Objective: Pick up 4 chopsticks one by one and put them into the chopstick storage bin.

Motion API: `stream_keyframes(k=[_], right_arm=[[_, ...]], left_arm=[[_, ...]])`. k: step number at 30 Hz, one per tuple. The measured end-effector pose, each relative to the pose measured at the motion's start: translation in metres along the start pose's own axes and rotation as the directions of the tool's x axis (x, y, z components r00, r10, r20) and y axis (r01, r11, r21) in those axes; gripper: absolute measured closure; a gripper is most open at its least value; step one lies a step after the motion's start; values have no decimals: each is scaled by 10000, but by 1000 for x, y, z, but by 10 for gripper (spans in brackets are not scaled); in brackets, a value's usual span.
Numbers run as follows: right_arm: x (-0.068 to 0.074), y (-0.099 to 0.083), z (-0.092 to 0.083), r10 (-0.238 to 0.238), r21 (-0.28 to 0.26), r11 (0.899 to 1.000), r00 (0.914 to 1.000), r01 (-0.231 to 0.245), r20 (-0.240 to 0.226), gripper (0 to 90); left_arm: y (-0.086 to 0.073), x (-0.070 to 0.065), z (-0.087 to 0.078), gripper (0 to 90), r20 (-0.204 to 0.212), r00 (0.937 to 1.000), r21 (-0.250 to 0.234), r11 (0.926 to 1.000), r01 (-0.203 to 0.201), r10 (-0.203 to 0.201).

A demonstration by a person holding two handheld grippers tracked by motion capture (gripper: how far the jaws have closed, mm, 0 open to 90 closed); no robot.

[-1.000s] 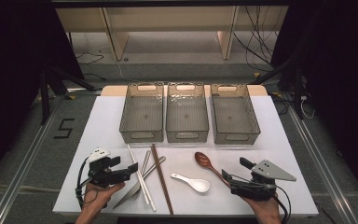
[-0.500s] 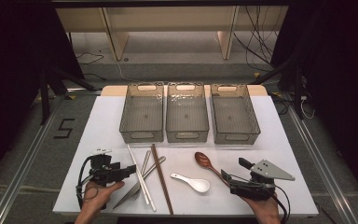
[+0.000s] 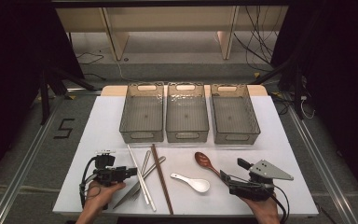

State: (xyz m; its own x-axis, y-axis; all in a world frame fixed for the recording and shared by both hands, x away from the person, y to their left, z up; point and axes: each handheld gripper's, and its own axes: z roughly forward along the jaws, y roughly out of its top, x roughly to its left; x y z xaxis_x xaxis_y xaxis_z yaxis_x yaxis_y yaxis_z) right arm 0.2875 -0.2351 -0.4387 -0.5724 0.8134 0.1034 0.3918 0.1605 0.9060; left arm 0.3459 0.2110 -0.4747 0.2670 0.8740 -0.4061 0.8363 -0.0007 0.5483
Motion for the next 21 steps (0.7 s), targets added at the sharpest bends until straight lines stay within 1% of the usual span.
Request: stream_keyframes(k=[4,7,13,18,21], right_arm=[[0,0,0,-11,-1,10000,10000,11,4,228],[0,0,0,2,-6,10000,10000,-2,-17,230],[1,0,0,-2,-36,10000,10000,2,-48,233],[1,0,0,-2,-46,10000,10000,1,-42,235],[1,0,0,-3,-33,10000,10000,3,-48,236]], left_arm=[[1,-3,3,464,-28,9997,95,9997,-232,232],[2,-5,7,478,-27,9995,198,9993,-317,317],[2,-9,10,499,-174,9983,269,9981,-554,558],[2,-8,10,509,-254,9979,310,9978,-585,593],[1,-9,11,517,-303,9974,428,9970,-646,659]])
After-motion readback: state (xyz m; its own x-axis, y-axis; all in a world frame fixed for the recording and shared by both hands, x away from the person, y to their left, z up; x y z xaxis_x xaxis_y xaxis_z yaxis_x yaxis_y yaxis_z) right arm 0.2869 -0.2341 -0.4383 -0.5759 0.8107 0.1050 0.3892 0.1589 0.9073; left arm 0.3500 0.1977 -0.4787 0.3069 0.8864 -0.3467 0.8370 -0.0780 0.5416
